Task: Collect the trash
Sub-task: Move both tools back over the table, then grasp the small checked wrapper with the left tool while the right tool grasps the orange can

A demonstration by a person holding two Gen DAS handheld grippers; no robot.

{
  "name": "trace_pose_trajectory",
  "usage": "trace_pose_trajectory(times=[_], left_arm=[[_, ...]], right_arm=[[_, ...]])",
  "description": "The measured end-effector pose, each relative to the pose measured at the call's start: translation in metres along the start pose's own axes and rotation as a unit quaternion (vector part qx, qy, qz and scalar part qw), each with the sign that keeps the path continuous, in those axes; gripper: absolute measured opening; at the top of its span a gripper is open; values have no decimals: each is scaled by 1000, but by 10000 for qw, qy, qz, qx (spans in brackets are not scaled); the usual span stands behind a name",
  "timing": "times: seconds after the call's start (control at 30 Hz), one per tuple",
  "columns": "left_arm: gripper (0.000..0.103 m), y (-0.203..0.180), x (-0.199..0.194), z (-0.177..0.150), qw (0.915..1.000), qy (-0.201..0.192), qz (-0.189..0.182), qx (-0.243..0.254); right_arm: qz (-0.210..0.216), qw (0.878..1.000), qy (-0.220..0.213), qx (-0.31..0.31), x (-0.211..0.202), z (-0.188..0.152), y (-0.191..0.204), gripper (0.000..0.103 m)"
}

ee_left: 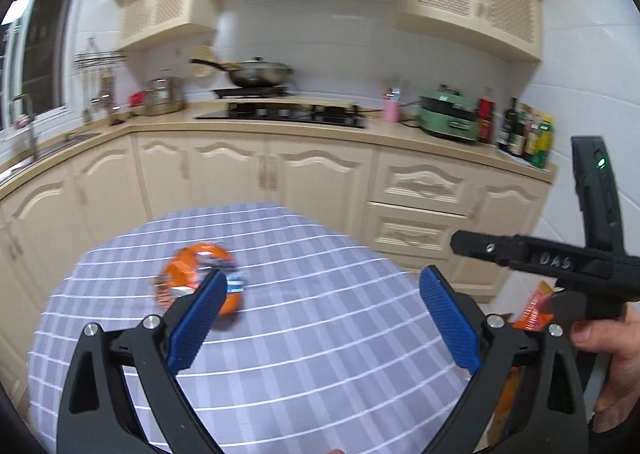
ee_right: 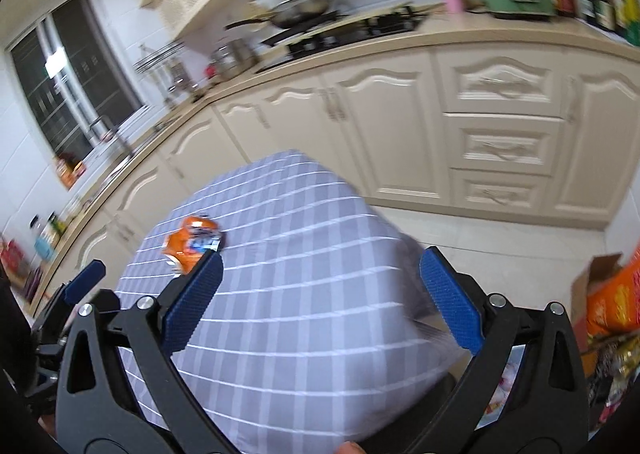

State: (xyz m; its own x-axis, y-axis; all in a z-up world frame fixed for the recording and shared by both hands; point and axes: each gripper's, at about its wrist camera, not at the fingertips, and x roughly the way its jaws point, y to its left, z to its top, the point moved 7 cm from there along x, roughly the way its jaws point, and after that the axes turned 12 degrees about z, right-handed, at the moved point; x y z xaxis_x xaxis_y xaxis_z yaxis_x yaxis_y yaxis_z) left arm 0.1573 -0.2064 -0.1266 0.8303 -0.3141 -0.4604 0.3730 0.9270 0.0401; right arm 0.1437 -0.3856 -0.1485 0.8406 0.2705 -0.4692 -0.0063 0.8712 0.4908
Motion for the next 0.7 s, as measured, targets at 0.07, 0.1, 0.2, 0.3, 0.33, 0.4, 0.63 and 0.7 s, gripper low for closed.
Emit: trace_pose_trajectory(times=[0.07, 0.1, 0.2, 0.3, 0.33, 0.4, 0.63, 0.7], left_arm=[[95, 24, 2, -3, 9997, 34, 195, -109], [95, 42, 4, -5, 9992, 63, 344, -201], [95, 82, 13, -10, 9968, 156, 655, -428], [95, 118, 25, -17, 9932, 279, 976, -565], [95, 128, 29, -21, 9918, 348, 1074, -596], [95, 144, 37, -29, 9898, 462, 1162, -685], [95, 171, 71, -51, 9844, 918, 1331, -694], [95, 179, 82, -56, 9825, 1042, 1334, -772]], right_arm=[[129, 9997, 132, -145, 21, 2, 21, 97], [177, 9995, 186, -200, 29, 1, 28, 97], [310, 9981, 397, -349, 60, 0, 50, 97], [396, 9962, 644, -434, 96, -4, 65, 97], [391, 9954, 739, -472, 110, -5, 70, 97], [401, 9938, 893, -526, 132, -8, 76, 97], [507, 9874, 1408, -509, 208, -18, 90, 97], [551, 9859, 1522, -433, 228, -19, 91, 97]])
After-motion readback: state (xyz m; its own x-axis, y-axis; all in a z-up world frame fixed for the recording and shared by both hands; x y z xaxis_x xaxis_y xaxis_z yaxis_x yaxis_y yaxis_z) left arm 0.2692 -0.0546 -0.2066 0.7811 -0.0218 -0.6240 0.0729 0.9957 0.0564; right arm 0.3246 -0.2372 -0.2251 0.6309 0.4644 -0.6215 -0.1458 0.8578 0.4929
